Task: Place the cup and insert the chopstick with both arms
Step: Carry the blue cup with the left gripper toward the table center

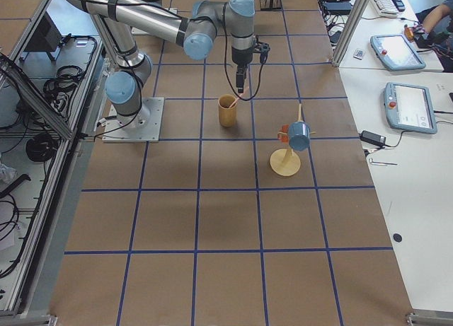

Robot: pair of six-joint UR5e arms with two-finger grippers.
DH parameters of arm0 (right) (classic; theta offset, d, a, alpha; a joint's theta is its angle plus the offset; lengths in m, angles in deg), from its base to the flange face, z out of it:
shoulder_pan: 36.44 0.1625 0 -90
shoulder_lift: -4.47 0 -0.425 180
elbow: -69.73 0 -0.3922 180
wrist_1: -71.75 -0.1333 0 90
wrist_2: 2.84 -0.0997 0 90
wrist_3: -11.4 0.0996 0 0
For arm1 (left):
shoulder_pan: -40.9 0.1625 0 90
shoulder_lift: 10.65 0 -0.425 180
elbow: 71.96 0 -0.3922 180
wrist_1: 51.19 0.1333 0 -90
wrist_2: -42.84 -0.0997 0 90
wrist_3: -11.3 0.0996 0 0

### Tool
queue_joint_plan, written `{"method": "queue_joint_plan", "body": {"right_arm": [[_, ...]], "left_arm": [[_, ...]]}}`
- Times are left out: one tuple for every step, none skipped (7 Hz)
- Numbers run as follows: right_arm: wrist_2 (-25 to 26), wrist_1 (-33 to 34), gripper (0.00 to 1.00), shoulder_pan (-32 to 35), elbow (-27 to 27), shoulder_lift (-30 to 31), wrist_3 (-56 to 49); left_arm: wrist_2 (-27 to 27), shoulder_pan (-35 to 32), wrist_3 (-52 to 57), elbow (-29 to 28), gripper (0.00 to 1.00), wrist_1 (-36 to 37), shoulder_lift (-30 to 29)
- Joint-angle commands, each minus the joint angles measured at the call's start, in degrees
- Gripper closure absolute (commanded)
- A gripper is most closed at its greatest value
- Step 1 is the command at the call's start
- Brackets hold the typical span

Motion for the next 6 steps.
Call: {"method": "queue_joint_plan", "body": {"right_arm": [[-4.99,2.49,0.00,-1.10,1.96,-1.47,0.62],[-5.10,2.40,0.10,-1.10,1.96,-1.82,0.54],[-5.10,2.40,0.38,-1.10,1.96,-1.91,0.54],[-5.01,2.40,0.52,-1.10,1.96,-2.00,0.54],[-5.01,2.40,0.63,-1.10,1.88,-2.00,0.54],[-5.10,2.40,0.69,-1.10,1.88,-1.91,0.54]], "left_arm": [[1.49,-12.24,-16.74,-7.15,1.00,-3.00,-0.69],[1.66,-15.96,-19.77,-10.93,1.00,-3.52,-2.44],[5.06,-18.61,-25.28,-12.36,1.00,-2.92,-4.54],[5.44,-21.33,-28.03,-14.47,1.00,-2.39,-7.09],[5.09,-23.45,-29.63,-17.27,1.00,-1.95,-10.16],[3.79,-24.68,-29.56,-19.74,1.00,-1.51,-12.62]]}}
